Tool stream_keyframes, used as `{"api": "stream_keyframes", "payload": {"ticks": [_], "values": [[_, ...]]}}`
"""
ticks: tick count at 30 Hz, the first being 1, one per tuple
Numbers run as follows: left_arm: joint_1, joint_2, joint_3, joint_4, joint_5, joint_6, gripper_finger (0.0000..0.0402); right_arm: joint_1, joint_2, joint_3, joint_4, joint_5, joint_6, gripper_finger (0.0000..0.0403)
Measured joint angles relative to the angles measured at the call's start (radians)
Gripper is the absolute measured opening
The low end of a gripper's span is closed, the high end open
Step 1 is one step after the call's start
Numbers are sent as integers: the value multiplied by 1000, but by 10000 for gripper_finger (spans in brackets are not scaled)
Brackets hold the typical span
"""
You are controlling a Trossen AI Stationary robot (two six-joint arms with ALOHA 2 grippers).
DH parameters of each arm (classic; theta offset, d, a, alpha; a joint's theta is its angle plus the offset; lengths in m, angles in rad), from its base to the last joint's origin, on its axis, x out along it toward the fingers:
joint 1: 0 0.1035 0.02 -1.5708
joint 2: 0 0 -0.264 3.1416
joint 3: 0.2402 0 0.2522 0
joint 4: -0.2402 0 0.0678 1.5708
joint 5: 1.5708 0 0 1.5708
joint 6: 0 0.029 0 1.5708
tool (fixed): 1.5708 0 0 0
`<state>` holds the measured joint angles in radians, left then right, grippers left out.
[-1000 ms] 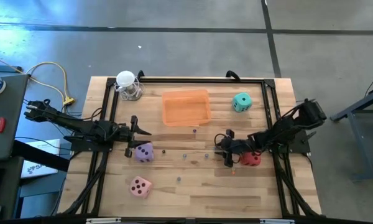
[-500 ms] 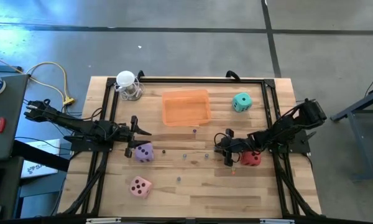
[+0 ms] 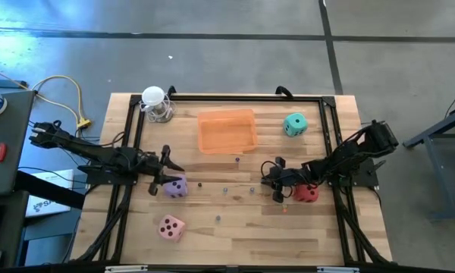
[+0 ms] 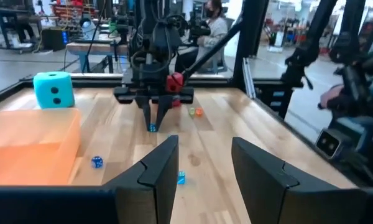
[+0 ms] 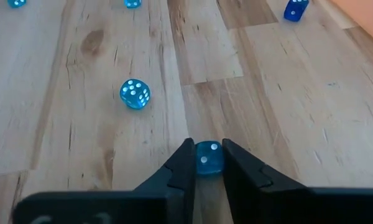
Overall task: Pick & Place Dice
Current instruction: Put the small light blue dice into the orange container
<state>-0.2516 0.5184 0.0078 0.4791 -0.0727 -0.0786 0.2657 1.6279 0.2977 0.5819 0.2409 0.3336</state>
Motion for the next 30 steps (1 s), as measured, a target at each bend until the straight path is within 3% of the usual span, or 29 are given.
{"api": "stream_keyframes", "payload": {"ticks": [12,23,30], "values": [[0,81,0,0,-29,-34,145,-26,-13,73,-9,-3,-150,40],[0,132,0,118,-38,-25,145,-264,-42,392,-257,82,-345,43],[0,141,0,118,-37,-25,145,-428,-42,463,-327,61,-354,42]]}}
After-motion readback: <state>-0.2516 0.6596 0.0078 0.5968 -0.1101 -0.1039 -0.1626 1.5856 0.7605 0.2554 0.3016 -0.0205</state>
